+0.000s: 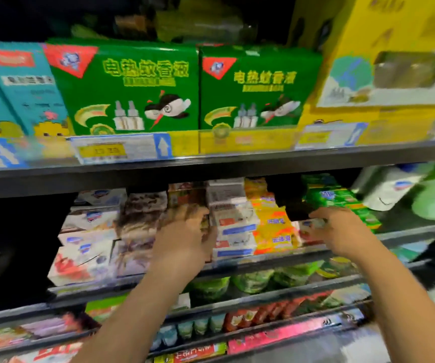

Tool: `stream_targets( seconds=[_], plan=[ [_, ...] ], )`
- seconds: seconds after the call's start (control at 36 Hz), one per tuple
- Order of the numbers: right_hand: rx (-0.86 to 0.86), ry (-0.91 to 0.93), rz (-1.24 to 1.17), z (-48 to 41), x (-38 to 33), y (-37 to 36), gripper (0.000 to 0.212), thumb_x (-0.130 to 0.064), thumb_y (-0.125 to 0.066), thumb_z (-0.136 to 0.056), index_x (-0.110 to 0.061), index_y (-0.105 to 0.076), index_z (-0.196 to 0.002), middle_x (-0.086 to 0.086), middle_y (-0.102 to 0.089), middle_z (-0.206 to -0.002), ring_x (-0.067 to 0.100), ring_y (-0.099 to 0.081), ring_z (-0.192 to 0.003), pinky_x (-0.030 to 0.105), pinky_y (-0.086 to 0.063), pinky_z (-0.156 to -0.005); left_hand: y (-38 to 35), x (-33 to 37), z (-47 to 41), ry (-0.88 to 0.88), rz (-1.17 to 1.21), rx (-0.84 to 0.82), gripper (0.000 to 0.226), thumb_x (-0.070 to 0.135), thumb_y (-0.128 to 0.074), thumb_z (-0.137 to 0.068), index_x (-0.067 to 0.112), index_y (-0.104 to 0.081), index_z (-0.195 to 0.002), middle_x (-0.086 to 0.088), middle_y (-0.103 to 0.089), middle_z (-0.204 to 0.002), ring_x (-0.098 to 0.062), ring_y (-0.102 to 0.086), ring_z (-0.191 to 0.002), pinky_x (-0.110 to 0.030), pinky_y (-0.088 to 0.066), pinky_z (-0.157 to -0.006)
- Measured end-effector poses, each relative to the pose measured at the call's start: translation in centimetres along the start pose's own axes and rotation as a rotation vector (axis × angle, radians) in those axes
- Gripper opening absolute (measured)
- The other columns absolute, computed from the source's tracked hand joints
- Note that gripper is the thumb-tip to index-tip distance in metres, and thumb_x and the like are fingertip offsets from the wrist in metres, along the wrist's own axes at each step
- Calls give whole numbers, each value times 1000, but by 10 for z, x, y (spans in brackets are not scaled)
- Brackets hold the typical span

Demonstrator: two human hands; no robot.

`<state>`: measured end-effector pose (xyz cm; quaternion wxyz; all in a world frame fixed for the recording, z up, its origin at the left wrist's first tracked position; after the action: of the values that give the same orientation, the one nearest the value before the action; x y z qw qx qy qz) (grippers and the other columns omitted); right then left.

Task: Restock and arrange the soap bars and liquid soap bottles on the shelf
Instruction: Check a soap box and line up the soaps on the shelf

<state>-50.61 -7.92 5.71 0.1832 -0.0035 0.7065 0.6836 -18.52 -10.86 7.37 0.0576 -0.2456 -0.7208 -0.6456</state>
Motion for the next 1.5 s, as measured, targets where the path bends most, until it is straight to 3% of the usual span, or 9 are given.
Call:
stream_targets(
  seconds=[0.25, 0.42, 0.58, 0.75, 1.06, 1.14, 1.28, 1.44, 1.5],
  plan=[
    [-149, 70, 118, -26, 37, -18, 53, -22, -70, -86, -25, -56, -137, 7, -63, -132, 26, -60, -117, 31, -48, -90, -55, 100, -38, -91, -50, -145, 56, 61, -35, -99, 35, -31, -149, 8, -23, -159, -23, -38, -138, -41, -40, -106],
    [-295, 115, 108, -51, 49, -32, 67, -13, -63, -82, -36, -48, -142, 9, -60, -134, 29, -61, -115, 36, -53, -91, -75, 107, -75, -72, -238, -75, 60, 66, -33, -96, 34, -36, -147, 5, -21, -163, -22, -16, -150, -42, -10, -120],
    [-373, 265, 242, -55, 49, -52, 55, -22, -50, -99, -20, -34, -153, 6, -41, -155, 24, -44, -138, 32, -37, -111, -94, 91, -76, -53, -404, -81, 76, 69, -22, -86, 25, -56, -137, -5, -48, -150, -30, -40, -140, -45, -24, -114],
    [-286, 335, 292, -52, 49, -47, 30, -11, -58, -87, -14, -59, -117, 12, -59, -122, 30, -61, -109, 28, -40, -72, -84, 97, -73, 26, -430, -165, 68, 73, -30, -87, 31, -47, -137, -6, -53, -143, -32, -54, -123, -41, -38, -99],
    [-322, 277, 108, -52, 53, -31, 70, -34, -77, -84, -21, -43, -143, 9, -51, -139, 31, -55, -121, 37, -51, -92, -90, 95, -73, 109, -423, -223, 53, 68, -41, -92, 20, -51, -110, -9, -62, -123, -29, -54, -115, -40, -36, -94],
    [-325, 308, 88, -50, 50, -24, 54, -44, -73, -85, -25, -55, -132, 5, -53, -131, 27, -56, -114, 31, -48, -86, -88, 97, -72, 112, -404, -225, 48, 71, -41, -91, 24, -45, -97, -7, -63, -119, -29, -55, -113, -40, -36, -93],
    [-222, 269, -52, -39, 60, -5, 31, -53, -71, -83, -27, -56, -87, -6, -54, -83, 18, -55, -88, 28, -41, -69, -82, 97, -69, 126, -356, -230, 49, 74, -42, -89, 25, -44, -91, -3, -58, -102, -27, -54, -107, -40, -36, -89],
    [-81, 128, -739, -28, 97, 12, 35, -35, -85, -72, -26, -68, -102, -10, -70, -94, 7, -67, -82, 20, -50, -65, -74, 91, -69, 196, 64, -147, 91, 92, -50, -64, 20, -56, -120, -4, -66, -111, -22, -61, -97, -42, -53, -83],
    [-101, 107, -992, -19, 101, 15, 34, -23, -87, -73, -22, -69, -102, -6, -72, -94, 10, -69, -76, 18, -50, -62, -65, 111, -65, 95, 98, -54, 74, 78, -63, -71, 21, -58, -117, -1, -62, -103, -20, -60, -95, -37, -51, -78]
  ],
)
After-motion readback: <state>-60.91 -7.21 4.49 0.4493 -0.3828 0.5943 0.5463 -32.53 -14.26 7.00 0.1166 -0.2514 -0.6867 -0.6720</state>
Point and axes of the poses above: each hand's wrist, its own z-axis away from the middle knuckle, its own y-axis out of the back of the hand, x = y × z, the point moved 10 cm from there along -z, towards the middle knuckle
